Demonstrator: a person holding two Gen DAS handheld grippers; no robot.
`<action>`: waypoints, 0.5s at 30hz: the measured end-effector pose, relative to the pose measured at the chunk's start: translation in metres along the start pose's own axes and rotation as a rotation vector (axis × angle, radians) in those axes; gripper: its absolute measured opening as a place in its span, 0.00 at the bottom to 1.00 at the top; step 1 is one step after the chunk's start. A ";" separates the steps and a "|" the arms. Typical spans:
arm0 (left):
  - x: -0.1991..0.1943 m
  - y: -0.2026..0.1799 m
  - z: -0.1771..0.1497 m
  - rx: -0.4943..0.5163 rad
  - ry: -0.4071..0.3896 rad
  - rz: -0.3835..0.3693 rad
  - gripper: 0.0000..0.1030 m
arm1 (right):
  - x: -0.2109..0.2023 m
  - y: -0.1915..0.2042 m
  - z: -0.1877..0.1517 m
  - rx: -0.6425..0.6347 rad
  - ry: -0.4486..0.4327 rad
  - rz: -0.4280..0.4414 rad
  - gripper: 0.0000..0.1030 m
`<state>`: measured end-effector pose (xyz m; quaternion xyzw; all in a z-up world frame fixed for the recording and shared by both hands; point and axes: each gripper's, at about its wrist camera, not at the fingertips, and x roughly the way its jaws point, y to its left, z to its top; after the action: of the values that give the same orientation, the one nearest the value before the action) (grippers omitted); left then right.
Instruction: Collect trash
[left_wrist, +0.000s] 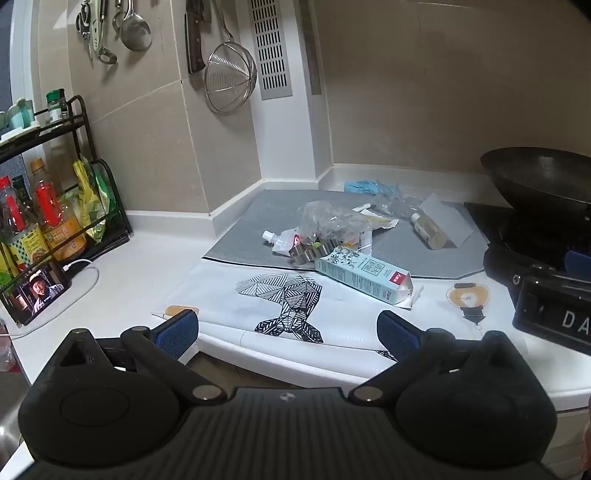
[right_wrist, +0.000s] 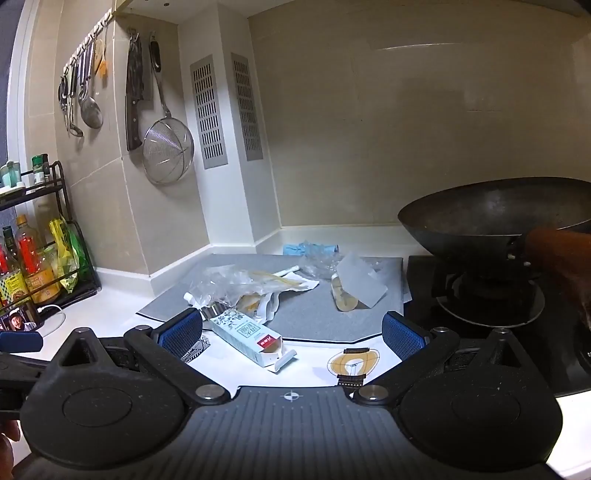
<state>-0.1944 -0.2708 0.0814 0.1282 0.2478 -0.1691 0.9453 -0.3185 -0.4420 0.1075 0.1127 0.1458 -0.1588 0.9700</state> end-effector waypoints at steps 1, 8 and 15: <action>0.000 0.000 0.000 0.001 0.000 0.000 1.00 | 0.001 0.000 0.000 0.000 0.001 0.001 1.00; 0.004 -0.003 0.001 0.008 0.011 -0.010 1.00 | 0.000 -0.001 -0.001 0.007 0.002 -0.003 1.00; 0.006 -0.008 0.002 0.023 0.006 -0.013 1.00 | -0.003 -0.001 -0.001 0.012 0.001 -0.007 1.00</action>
<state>-0.1915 -0.2805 0.0789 0.1377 0.2498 -0.1778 0.9418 -0.3220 -0.4418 0.1076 0.1180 0.1460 -0.1629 0.9686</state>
